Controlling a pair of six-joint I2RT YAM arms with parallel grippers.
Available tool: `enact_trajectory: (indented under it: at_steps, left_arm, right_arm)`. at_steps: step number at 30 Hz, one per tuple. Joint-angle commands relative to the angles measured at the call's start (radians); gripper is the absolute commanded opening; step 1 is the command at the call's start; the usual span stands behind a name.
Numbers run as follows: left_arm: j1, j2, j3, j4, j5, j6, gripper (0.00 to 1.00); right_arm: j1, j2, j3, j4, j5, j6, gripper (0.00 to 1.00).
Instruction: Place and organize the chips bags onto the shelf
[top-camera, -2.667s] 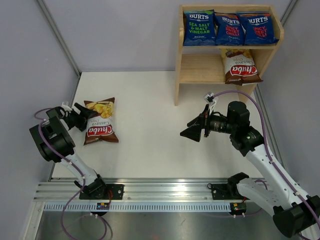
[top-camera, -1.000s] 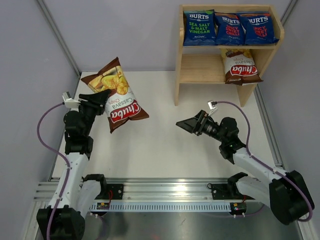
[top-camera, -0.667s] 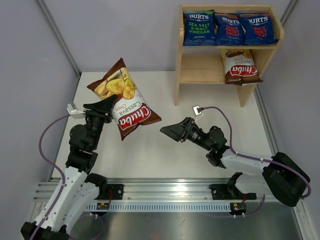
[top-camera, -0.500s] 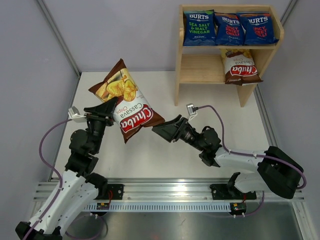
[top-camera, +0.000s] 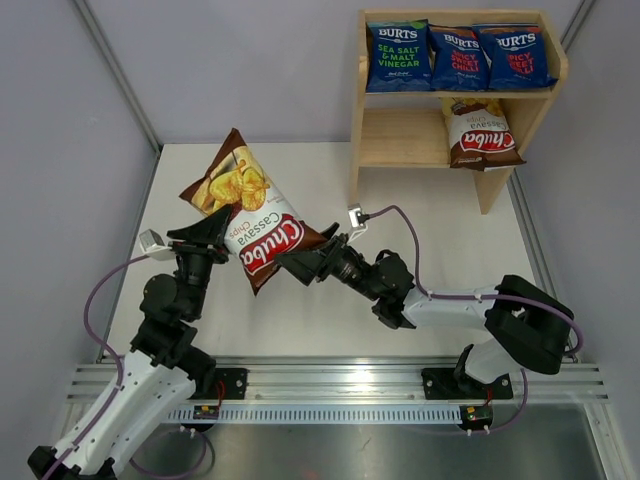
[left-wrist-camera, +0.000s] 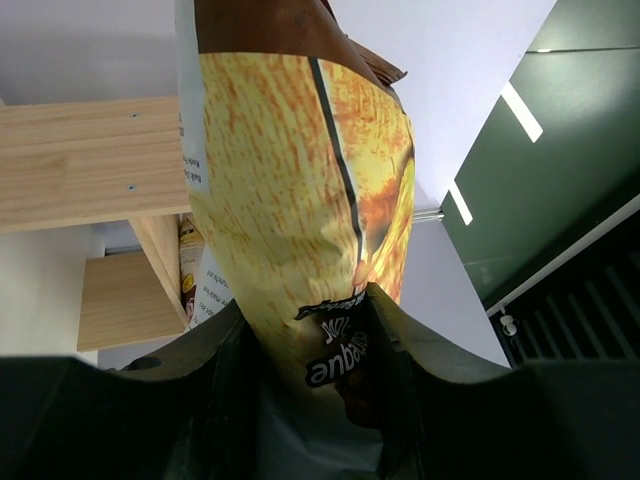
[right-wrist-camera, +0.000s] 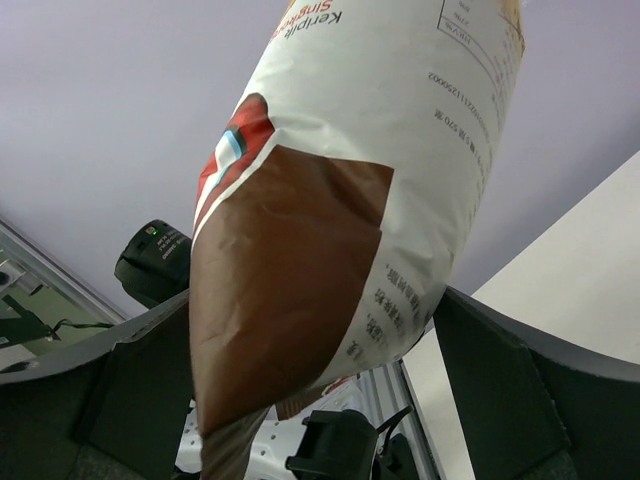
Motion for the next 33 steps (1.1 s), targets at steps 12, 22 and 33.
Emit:
enact_trajectory:
  at_steps: [12, 22, 33]
  left_arm:
    - [-0.021, -0.078, -0.09, 0.085, 0.029, -0.113, 0.21]
    - [-0.043, -0.119, -0.149, 0.076, 0.03, -0.106, 0.29]
    - [-0.041, -0.085, -0.121, 0.098, 0.065, 0.01, 0.8]
  right_arm:
    - [0.01, 0.009, 0.109, 0.038, 0.098, -0.136, 0.94]
    - [0.008, -0.014, 0.143, -0.032, 0.038, -0.199, 0.66]
    - [0.008, -0.077, 0.092, -0.032, -0.077, -0.297, 0.26]
